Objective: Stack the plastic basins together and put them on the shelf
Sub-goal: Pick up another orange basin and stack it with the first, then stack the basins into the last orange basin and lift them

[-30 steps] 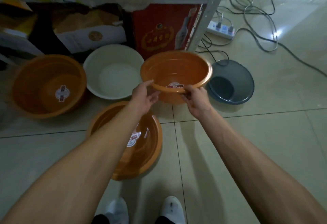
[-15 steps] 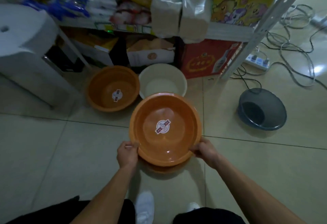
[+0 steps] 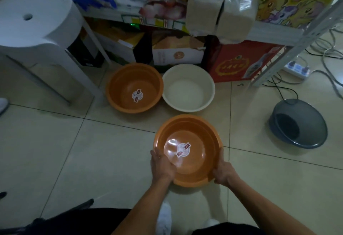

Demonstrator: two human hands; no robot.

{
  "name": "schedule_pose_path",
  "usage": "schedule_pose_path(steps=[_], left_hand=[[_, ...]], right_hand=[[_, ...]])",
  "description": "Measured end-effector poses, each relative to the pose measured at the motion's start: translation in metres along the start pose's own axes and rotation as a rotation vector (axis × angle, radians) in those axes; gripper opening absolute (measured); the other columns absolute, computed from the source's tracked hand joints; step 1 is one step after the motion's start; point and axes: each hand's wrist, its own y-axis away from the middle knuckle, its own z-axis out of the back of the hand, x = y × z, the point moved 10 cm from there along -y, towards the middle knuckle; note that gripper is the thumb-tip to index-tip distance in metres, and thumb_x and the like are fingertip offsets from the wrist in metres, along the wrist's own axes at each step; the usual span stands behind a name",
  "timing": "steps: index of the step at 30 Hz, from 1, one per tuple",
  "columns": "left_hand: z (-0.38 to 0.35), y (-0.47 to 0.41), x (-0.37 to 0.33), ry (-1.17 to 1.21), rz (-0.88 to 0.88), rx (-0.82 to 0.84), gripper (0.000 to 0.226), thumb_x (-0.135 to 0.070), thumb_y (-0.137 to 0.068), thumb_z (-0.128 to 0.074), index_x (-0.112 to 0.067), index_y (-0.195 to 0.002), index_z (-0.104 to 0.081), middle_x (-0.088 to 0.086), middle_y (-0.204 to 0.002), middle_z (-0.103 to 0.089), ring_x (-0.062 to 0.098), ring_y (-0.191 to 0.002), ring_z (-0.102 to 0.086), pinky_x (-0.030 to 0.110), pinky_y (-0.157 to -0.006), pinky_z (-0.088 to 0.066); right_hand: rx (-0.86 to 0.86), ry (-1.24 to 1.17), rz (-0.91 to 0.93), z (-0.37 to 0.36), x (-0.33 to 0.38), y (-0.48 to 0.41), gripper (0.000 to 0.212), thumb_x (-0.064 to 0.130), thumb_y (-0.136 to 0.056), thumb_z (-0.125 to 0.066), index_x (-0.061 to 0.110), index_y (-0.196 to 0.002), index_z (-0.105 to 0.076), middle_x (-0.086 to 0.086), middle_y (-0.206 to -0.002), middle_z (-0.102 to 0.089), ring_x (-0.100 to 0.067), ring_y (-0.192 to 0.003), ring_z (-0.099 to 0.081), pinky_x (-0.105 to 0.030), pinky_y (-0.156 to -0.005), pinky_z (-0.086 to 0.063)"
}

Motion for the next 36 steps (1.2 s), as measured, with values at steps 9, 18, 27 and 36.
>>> schedule_pose_path(steps=[9,18,27,36], left_hand=[[0.081,-0.045,0.014,0.251,0.242,-0.135,0.074,-0.046,-0.086,-0.058,-0.005,-0.147,-0.045,0.018,-0.146,-0.056,0.038,-0.129,-0.058,0.047,-0.107,-0.049],[0.159,-0.149,-0.002,1.001,0.258,-0.200,0.038,-0.023,-0.094,-0.067,-0.013,-0.129,-0.054,0.011,-0.113,-0.056,0.026,-0.093,-0.051,0.036,-0.075,-0.048],[0.144,-0.189,-0.007,1.179,0.244,-0.107,0.044,-0.011,-0.094,-0.068,-0.006,-0.137,-0.056,0.015,-0.135,-0.066,0.030,-0.125,-0.065,0.044,-0.104,-0.053],[0.234,-0.095,-0.049,1.191,0.137,-0.305,0.024,-0.005,-0.088,-0.057,-0.003,-0.111,-0.062,0.020,-0.111,-0.072,0.034,-0.090,-0.071,0.045,-0.088,-0.060]], right_hand=[[-0.074,0.503,-0.177,0.025,0.061,-0.023,0.074,0.034,-0.096,-0.059,0.010,-0.157,-0.024,-0.010,-0.125,-0.069,-0.025,-0.106,-0.073,-0.038,-0.093,-0.059],[0.085,0.011,0.239,-0.012,0.253,-0.085,0.070,0.021,-0.091,-0.058,-0.001,-0.151,-0.030,-0.026,-0.132,-0.060,-0.041,-0.122,-0.062,-0.034,-0.082,-0.051],[0.134,-0.294,0.228,-0.057,0.252,-0.097,0.068,0.023,-0.088,-0.058,0.009,-0.149,-0.033,-0.023,-0.118,-0.072,-0.036,-0.102,-0.071,-0.043,-0.090,-0.058],[0.046,-0.264,0.282,0.034,0.230,-0.027,0.028,0.017,-0.097,-0.048,0.009,-0.077,-0.066,-0.019,-0.084,-0.073,-0.036,-0.083,-0.072,-0.052,-0.083,-0.059]])
